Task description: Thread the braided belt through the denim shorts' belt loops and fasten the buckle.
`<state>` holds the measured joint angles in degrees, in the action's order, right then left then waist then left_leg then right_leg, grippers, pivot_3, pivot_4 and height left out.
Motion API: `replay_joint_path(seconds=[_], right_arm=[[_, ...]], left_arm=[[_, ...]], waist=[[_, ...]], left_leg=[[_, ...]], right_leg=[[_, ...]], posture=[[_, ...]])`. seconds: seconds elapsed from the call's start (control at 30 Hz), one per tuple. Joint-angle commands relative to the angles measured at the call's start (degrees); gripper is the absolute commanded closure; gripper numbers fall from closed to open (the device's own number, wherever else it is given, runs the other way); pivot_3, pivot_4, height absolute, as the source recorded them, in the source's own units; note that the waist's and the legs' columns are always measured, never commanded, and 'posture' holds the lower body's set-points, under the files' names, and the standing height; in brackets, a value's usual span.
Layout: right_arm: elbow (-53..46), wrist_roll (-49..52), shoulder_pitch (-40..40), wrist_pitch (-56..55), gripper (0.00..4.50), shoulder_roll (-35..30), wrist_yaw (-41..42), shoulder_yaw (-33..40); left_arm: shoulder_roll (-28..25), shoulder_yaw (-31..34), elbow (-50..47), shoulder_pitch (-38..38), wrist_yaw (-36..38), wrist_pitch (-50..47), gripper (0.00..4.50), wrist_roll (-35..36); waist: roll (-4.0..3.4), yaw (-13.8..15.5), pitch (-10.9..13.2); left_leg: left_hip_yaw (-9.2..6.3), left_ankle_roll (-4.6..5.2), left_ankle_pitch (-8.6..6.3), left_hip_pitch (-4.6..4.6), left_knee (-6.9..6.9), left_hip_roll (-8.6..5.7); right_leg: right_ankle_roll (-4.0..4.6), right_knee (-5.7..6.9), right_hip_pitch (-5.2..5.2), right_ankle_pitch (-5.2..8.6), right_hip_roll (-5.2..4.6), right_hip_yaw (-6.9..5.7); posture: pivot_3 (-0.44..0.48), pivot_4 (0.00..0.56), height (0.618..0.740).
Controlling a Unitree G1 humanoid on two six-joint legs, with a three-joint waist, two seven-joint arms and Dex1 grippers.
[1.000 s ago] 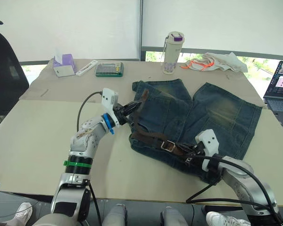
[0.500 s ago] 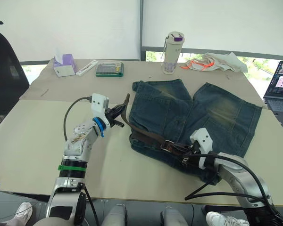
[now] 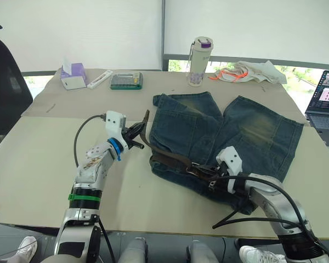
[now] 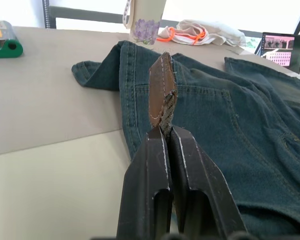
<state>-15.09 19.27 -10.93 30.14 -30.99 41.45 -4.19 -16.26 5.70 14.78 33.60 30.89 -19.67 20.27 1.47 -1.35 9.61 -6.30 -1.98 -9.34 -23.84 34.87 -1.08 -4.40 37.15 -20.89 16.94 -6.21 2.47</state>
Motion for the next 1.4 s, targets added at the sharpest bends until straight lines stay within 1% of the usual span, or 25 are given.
replay_joint_path(seconds=[0.03, 0.53, 0.97, 1.27, 1.4], right_arm=[[0.38, -0.21, -1.62, -2.08, 4.44, 0.47, 1.08, -0.51], [2.92, -1.27, -4.26, -2.54, 4.44, 0.31, 3.52, -2.21], [5.27, -2.66, -6.44, -2.87, 4.44, 0.26, 6.12, -2.72], [6.8, -5.55, -7.5, -3.35, 4.44, -0.28, 7.63, -5.37], [7.55, -6.71, -8.06, -2.16, 4.44, -0.28, 7.0, -5.97]], left_arm=[[-0.38, 1.01, -0.7, 0.58, -0.11, 1.56, 4.5, -0.15], [-0.83, 1.33, 0.5, 0.55, 0.0, 2.38, 4.5, -0.45], [-0.72, 1.49, 0.35, -0.38, 0.14, 2.48, 4.5, -0.64], [-0.9, 1.63, 0.13, -0.61, 0.28, 2.47, 4.5, -0.82], [-0.93, 1.52, -0.12, -0.94, 0.26, 2.48, 4.5, -0.94]], waist=[[0.0, -0.03, 0.0], [0.0, -1.02, 0.0], [0.0, -1.13, 0.0], [0.0, -1.25, 0.0], [0.0, -1.29, 0.0]], left_leg=[[0.0, 0.0, 0.0, 0.0, 0.0, 0.0], [0.0, 0.0, 0.0, 0.01, 0.04, 0.0], [0.0, 0.0, 0.0, 0.01, 0.06, 0.0], [0.0, 0.0, 0.0, 0.04, 0.06, 0.01], [-0.01, 0.0, 0.0, 0.04, 0.06, 0.01]], right_leg=[[0.0, 0.0, 0.0, 0.0, 0.0, 0.0], [0.01, 0.06, -0.01, 0.0, 0.0, 0.0], [0.02, 0.09, -0.01, -0.01, 0.0, 0.0], [0.02, 0.13, -0.01, -0.01, 0.0, 0.01], [0.02, 0.13, -0.01, -0.01, 0.0, 0.01]], posture=[[0.0, 0.15, 0.74], [0.0, 0.15, 0.74], [0.0, 0.15, 0.74], [0.0, 0.15, 0.74], [0.0, 0.15, 0.74]])
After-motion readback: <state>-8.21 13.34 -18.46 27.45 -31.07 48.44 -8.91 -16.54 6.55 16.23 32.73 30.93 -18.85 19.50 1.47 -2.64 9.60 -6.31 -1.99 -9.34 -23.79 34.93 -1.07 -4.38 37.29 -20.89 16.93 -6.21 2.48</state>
